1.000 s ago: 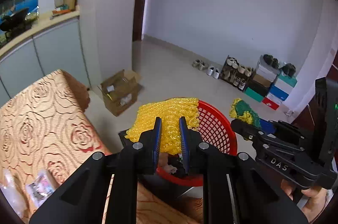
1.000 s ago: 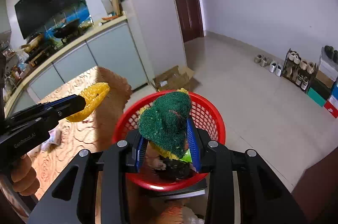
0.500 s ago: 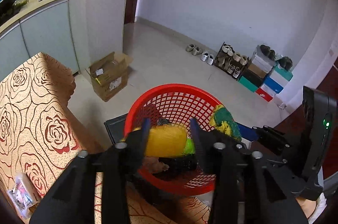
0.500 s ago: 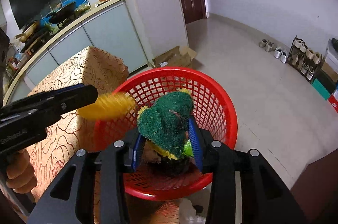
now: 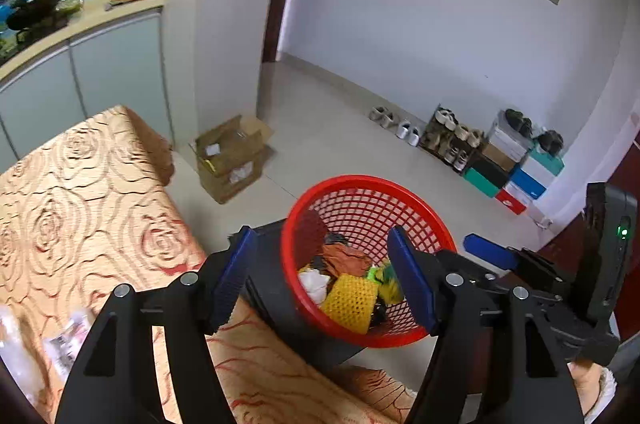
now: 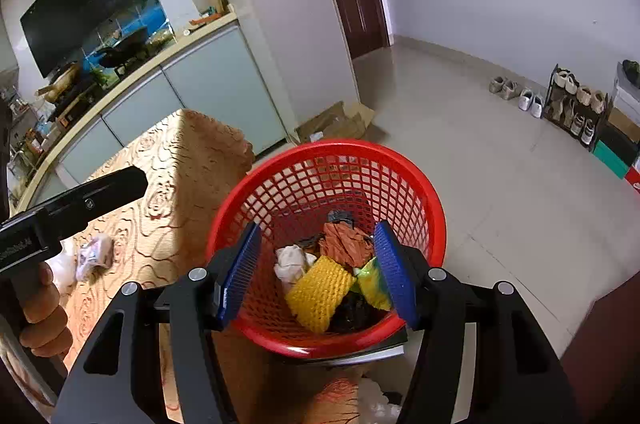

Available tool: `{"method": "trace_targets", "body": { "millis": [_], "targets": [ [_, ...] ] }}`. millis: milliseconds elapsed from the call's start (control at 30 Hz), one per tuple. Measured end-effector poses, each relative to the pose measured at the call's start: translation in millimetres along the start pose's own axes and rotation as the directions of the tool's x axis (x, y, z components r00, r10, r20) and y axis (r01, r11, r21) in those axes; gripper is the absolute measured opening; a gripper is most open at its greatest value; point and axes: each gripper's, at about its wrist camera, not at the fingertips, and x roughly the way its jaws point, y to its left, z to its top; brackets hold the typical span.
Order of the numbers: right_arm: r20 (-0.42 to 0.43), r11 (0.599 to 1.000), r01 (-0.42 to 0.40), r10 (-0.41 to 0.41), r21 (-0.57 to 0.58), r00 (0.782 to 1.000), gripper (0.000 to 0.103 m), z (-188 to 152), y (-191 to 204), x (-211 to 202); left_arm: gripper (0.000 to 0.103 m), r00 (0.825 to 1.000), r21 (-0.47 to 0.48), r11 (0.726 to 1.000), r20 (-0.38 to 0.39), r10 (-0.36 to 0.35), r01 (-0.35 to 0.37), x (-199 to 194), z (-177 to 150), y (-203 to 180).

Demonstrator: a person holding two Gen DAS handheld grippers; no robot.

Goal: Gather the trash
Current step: 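Move both tools back over the plastic bag and snack packet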

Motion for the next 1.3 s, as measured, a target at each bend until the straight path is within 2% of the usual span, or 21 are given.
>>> {"method": "trace_targets", "body": {
  "millis": [333, 633, 767, 900, 1033, 1167, 1300],
  "targets": [
    [0.065, 0.997, -0.032, 0.036, -0.064, 0.997, 0.057, -1, 33, -35, 0.071, 0.995, -0.047, 0.996, 0.069, 0.074, -0.070, -55, -22, 17],
    [0.071, 0.983, -0.106, 0.118, -0.148, 0.990, 0.063, -9, 83, -47, 0.076, 0.974, -0.115, 0.978, 0.125, 0.190, -0.176, -115, -50, 49],
    [0.061, 0.974, -0.134, 0.147, -0.181, 0.987, 0.066, -16, 104, -49, 0.078, 0.955, -0.153, 0.958, 0.138, 0.262, -0.241, -141, -65, 70],
    [0.045, 0.967, -0.159, 0.171, -0.197, 0.984, 0.069, -20, 120, -49, 0.080, 0.928, -0.185, 0.931, 0.144, 0.343, -0.315, -165, -80, 88],
    [0.021, 0.959, -0.182, 0.191, -0.215, 0.981, 0.069, -26, 135, -46, 0.081, 0.901, -0.223, 0.898, 0.133, 0.414, -0.380, -180, -93, 110],
    [-0.005, 0.951, -0.199, 0.204, -0.237, 0.979, 0.069, -31, 148, -42, 0.081, 0.863, -0.257, 0.853, 0.112, 0.493, -0.454, -189, -104, 128],
    [-0.023, 0.942, -0.214, 0.216, -0.260, 0.976, 0.070, -34, 162, -39, 0.081, 0.843, -0.283, 0.826, 0.092, 0.529, -0.488, -194, -113, 142]
  ]
}}
